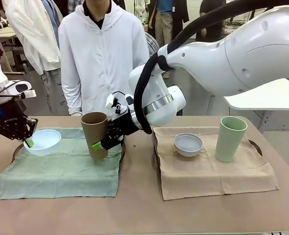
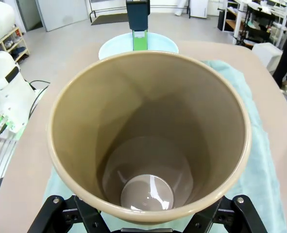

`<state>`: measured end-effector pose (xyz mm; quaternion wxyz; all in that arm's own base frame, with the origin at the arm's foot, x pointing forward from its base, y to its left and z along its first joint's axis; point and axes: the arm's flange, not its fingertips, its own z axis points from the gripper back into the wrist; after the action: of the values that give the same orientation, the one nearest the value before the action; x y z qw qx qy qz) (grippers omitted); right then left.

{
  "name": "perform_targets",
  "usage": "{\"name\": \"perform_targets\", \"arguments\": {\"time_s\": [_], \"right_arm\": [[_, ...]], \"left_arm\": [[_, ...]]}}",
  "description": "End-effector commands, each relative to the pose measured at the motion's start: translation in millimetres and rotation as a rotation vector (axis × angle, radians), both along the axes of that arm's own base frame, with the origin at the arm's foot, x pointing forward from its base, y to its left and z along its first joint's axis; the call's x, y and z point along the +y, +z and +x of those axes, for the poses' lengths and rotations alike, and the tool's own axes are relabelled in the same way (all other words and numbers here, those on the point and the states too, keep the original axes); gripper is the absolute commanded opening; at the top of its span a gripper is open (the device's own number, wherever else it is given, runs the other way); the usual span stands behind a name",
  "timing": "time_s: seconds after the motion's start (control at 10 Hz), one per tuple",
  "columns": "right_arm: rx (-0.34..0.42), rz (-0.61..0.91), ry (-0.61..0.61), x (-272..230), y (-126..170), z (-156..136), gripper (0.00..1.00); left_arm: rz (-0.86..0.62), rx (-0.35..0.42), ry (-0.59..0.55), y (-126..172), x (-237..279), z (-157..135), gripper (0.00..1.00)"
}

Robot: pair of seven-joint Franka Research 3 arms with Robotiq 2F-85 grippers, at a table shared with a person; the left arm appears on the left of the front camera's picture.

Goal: Set up a tray with a mat and arrange the tableware.
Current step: Place the Picnic Bowl and Reusable plastic cup back onto the Handle tray in front of the human's position.

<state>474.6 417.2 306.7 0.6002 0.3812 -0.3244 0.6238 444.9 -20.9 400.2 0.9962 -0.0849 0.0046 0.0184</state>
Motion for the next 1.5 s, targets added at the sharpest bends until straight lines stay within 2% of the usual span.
{"name": "perform_targets", "arguments": {"time_s": [0.0, 0.3, 0.7, 1.0, 1.4], "right_arm": [[-0.023, 0.02, 0.013, 2, -8, 12, 0.83], [-0.031, 0.02, 0.002, 0, -15, 14, 0.83], [-0.041, 0.025, -0.002, -2, -15, 15, 0.83], [-0.054, 0.022, 0.004, -3, -17, 13, 0.83], [-0.072, -0.013, 0.013, -6, -23, 12, 0.83]], "left_arm": [[0.008, -0.024, -0.043, -17, -3, 12, 0.04], [0.001, -0.053, -0.095, -32, -9, 17, 0.04], [0.007, -0.063, -0.105, -46, -11, 24, 0.04], [-0.018, -0.104, -0.116, -47, -11, 25, 0.04], [0.011, -0.101, -0.119, -51, -13, 25, 0.04]]}}
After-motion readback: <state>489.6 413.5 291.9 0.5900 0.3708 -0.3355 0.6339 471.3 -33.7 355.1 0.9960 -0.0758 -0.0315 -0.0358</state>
